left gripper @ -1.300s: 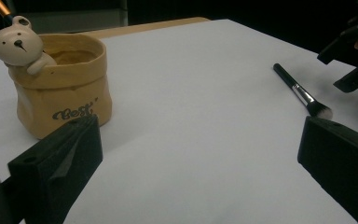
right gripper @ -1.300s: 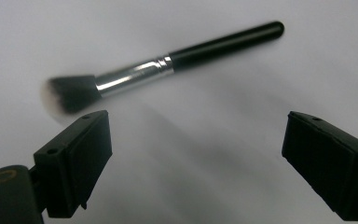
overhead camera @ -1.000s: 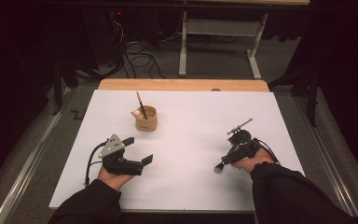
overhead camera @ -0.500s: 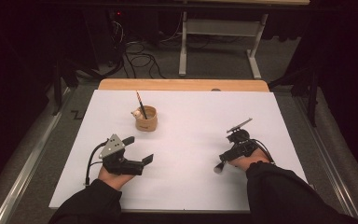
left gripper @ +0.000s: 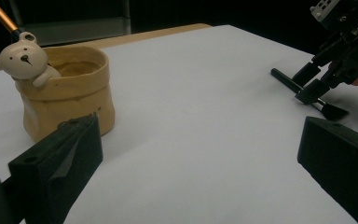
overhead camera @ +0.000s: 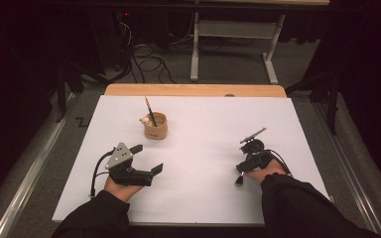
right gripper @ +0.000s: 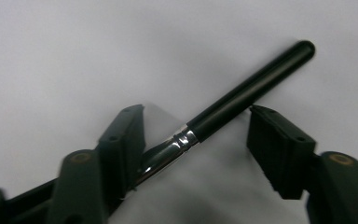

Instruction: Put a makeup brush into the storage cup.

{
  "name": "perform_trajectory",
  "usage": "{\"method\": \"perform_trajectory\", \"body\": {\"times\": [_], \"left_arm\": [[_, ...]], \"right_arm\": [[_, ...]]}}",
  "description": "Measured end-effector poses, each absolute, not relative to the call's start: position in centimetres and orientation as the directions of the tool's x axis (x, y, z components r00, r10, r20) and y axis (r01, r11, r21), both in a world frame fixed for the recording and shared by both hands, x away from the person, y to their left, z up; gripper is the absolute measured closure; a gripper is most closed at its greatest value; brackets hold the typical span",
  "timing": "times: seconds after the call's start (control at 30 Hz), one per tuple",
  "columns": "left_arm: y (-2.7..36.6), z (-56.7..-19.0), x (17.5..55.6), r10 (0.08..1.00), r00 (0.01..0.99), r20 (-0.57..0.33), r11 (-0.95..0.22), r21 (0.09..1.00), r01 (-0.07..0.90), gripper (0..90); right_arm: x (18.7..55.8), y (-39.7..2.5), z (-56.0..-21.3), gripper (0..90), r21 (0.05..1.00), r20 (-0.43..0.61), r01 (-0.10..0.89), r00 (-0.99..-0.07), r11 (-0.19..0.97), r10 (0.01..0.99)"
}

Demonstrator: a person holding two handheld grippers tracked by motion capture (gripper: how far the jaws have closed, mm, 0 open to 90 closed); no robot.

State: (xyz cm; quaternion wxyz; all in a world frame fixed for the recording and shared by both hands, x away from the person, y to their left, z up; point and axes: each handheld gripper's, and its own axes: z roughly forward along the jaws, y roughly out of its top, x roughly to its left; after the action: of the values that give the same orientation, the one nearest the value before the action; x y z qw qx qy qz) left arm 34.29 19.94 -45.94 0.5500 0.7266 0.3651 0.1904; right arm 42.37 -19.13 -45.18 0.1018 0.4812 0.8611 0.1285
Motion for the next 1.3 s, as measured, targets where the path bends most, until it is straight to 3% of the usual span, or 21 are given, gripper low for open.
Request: {"method": "perform_trajectory", "body": {"times": [0.67,1.3], "left_arm": [[19.95,-45.95,34.30,0.738,0.664,-0.123,-0.131,0.939,0.319,0.7],[19.89,-45.96,34.27,0.738,0.664,-0.119,-0.136,0.938,0.319,0.8]], "right_arm": [[42.12,-19.16,-44.79,75.7,0.297,-0.049,0.791,-0.546,0.534,0.836],[42.83,-19.08,-44.73,78.9,0.253,-0.035,0.796,-0.561,0.550,0.827]]}}
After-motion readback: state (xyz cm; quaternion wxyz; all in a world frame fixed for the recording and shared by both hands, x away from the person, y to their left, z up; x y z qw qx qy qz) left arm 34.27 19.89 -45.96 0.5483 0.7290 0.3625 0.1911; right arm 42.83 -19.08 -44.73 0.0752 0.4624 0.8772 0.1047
